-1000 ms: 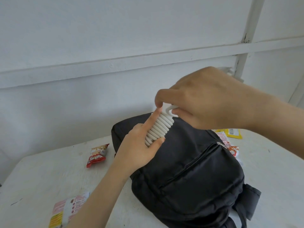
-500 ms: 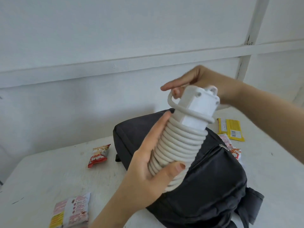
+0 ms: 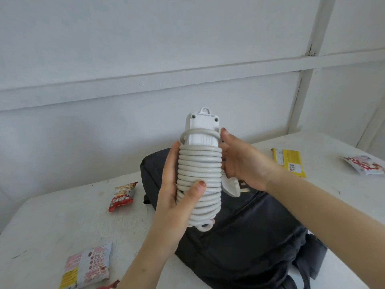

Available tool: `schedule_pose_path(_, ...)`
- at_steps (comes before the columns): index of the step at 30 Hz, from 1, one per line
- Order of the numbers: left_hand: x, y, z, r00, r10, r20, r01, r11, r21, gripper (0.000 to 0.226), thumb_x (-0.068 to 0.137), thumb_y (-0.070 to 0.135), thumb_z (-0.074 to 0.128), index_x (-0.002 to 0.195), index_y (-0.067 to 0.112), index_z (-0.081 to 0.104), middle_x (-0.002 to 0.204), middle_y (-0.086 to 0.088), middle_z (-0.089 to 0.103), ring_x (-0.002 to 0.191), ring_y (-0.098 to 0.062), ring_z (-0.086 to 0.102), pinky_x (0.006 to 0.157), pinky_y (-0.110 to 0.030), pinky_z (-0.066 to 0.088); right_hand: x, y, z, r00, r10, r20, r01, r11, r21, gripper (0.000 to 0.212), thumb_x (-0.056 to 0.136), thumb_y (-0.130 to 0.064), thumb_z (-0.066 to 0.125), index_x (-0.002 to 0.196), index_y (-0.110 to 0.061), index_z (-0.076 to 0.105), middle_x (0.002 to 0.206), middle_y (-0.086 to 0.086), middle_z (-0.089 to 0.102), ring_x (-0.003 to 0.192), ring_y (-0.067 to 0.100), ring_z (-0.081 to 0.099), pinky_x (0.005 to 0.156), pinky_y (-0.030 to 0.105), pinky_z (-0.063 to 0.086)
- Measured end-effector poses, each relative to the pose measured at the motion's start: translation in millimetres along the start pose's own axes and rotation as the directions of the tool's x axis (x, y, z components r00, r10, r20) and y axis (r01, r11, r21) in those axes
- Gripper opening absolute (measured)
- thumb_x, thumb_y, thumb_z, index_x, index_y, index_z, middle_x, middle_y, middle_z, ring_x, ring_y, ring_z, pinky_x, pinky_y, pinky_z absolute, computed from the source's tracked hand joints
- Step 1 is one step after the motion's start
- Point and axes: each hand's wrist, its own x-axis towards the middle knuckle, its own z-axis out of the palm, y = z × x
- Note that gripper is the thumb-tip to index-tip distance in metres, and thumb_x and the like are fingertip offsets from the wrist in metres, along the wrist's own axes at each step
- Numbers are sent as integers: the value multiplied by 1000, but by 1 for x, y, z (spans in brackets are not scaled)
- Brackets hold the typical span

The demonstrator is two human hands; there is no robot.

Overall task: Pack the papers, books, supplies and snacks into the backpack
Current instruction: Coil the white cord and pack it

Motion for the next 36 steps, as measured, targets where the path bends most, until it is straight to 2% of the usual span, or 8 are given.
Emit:
schedule_pose_path(3,-2,-2,-1,998,-58,11,58,998,29,78,73,22,66,130,59,26,122,30,52,109,-2,58,80,-29,55,-3,3,3,1000,-26,-10,27,997,67,49,84,-57,50,111,-18,64,103,4,66,96,22,60,89,44,46)
schedule_pose_path(6,-4,-4,-4,994,-89,66,84,994,74,76,76,25,64,124,70,27,130,29,45,117,-4,53,91,-44,51,-4,5,3,1000,10,4,-11,999,39,67,78,-56,62,122,-5,56,111,17,53,99,33,47,94,52,38)
schedule_pose_path(9,-5,-4,-7,989,-113,92,101,987,122,78,75,27,64,125,71,23,126,34,46,114,2,53,92,-36,51,-5,3,3,999,52,18,-52,999,0,78,75,-53,67,123,5,48,110,22,45,97,32,38,89,49,35)
schedule_pose_path(15,-3,-5,-16,986,-130,102,107,971,212,77,77,32,70,126,69,23,122,37,47,110,6,53,88,-27,52,-11,-5,-5,998,49,45,-45,994,-96,21,86,-30,54,87,-13,66,69,6,49,63,13,48,63,22,43)
schedule_pose_path(19,-2,-9,-18,989,-126,82,109,975,192,71,76,29,63,128,64,29,126,31,48,113,1,54,89,-31,53,-14,-3,-4,996,70,59,-57,976,-209,38,89,-41,50,108,-10,63,83,-1,61,76,15,55,73,26,47)
schedule_pose_path(23,-1,-8,-17,987,-125,100,102,973,206,69,77,29,63,127,64,29,126,30,48,113,0,54,89,-34,53,-19,-13,-7,981,168,94,-119,912,-394,57,73,-52,71,119,-22,61,104,5,67,90,21,63,89,36,48)
schedule_pose_path(30,0,-13,-20,984,-152,89,132,970,206,69,75,30,63,124,66,31,123,29,51,110,-2,56,86,-33,54,-28,-22,-10,955,280,-93,-285,795,-536,42,82,-12,67,119,-29,57,90,0,69,76,18,70,69,25,52)
schedule_pose_path(36,1,-15,-16,985,-127,113,88,951,296,70,76,34,62,124,69,26,120,37,46,108,4,54,77,-16,51,-35,-34,-10,950,189,-249,-306,722,-621,25,84,-16,63,108,-24,60,70,-3,69,57,8,63,59,18,50)
